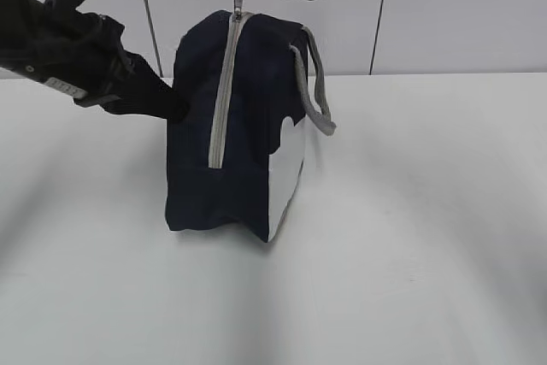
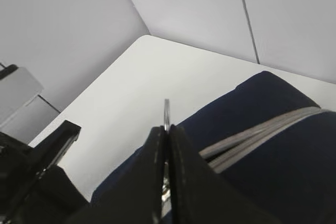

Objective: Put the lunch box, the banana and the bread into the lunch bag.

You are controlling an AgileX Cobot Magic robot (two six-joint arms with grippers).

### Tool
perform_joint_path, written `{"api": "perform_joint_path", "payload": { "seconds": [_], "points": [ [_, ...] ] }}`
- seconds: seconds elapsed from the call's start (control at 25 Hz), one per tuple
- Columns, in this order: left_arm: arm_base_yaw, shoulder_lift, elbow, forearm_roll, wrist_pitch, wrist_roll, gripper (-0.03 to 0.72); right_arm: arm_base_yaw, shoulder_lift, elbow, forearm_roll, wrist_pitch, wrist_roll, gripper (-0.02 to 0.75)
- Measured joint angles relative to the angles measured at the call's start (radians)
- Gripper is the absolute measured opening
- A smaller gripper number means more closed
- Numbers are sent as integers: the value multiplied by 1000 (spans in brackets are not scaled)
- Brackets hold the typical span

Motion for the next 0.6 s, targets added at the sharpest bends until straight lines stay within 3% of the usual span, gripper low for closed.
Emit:
{"api": "perform_joint_path", "payload": {
  "seconds": [0.6],
  "points": [
    [0, 11, 0, -11, 12, -3, 4, 0, 17, -31, -19, -6, 8, -16]
  ]
}}
